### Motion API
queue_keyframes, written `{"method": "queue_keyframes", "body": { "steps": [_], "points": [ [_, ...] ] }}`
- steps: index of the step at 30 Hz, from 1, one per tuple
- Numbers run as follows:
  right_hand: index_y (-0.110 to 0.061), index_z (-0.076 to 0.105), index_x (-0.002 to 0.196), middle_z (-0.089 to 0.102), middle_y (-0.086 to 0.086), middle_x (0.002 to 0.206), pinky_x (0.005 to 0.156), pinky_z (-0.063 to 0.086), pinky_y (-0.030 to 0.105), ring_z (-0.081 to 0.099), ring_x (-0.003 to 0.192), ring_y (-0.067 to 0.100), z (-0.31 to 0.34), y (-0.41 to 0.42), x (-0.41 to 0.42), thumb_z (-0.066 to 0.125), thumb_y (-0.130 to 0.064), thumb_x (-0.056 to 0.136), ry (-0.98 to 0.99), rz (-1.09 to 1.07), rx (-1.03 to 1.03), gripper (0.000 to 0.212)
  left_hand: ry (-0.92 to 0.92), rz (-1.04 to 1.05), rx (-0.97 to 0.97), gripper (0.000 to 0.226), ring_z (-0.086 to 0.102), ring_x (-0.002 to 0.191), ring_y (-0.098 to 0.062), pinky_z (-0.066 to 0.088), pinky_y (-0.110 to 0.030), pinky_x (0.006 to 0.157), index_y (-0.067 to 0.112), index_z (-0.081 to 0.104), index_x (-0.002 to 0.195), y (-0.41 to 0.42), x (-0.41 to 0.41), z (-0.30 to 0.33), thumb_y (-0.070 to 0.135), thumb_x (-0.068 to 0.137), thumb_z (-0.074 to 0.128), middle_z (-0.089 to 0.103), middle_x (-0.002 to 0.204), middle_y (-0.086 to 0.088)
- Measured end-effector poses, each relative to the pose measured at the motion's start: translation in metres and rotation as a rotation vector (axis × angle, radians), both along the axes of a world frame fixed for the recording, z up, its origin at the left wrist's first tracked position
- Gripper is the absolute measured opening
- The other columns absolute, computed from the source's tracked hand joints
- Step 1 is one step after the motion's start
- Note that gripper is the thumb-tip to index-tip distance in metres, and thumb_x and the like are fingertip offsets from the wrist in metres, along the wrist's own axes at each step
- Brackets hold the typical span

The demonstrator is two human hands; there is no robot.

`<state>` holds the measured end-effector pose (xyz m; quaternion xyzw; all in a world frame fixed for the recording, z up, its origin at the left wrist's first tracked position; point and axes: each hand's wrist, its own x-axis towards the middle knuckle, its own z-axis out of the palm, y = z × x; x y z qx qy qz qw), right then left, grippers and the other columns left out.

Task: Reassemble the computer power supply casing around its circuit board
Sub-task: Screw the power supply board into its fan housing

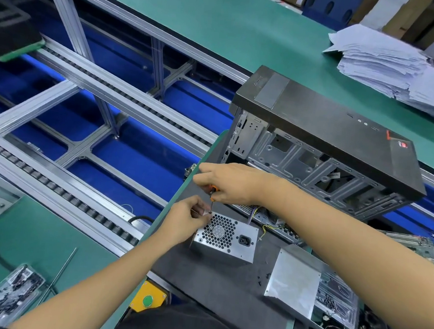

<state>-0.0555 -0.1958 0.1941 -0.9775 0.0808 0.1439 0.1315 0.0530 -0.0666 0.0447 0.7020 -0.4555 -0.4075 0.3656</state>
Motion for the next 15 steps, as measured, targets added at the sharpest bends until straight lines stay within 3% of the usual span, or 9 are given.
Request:
{"method": "queue_keyframes", "body": {
  "steps": [6, 10, 15],
  "points": [
    [-0.021, 0.044, 0.086, 0.042, -0.003, 0.094, 0.061, 0.044, 0.044, 0.049, 0.075, 0.021, -0.005, -0.003, -0.002, 0.055, -0.010, 0.081, -0.029, 0.006, 0.006, 0.016, 0.036, -0.053, 0.045, 0.006, 0.057, 0.049, -0.008, 0.050, -0.022, 0.052, 0.010, 0.069, 0.094, -0.006, 0.004, 0.011, 0.010, 0.091, 0.074, 0.071, 0.081, -0.017],
    [-0.021, 0.044, 0.084, 0.043, -0.004, 0.093, 0.062, 0.045, 0.046, 0.049, 0.075, 0.021, -0.007, -0.003, -0.002, 0.055, -0.007, 0.079, -0.038, 0.000, 0.053, 0.018, 0.039, -0.030, 0.043, 0.006, 0.056, 0.044, -0.008, 0.048, -0.021, 0.048, 0.009, 0.069, 0.091, -0.006, 0.001, 0.013, 0.010, 0.090, 0.075, 0.070, 0.074, -0.012],
    [-0.021, 0.045, 0.083, 0.044, -0.004, 0.092, 0.061, 0.046, 0.047, 0.049, 0.076, 0.019, -0.008, -0.004, -0.002, 0.056, 0.000, 0.073, -0.028, -0.022, 0.085, 0.026, 0.015, -0.040, 0.065, 0.009, 0.065, 0.051, -0.023, 0.051, -0.022, 0.051, 0.010, 0.071, 0.084, -0.009, 0.002, 0.015, 0.015, 0.091, 0.076, 0.073, 0.069, -0.007]
  ]
}}
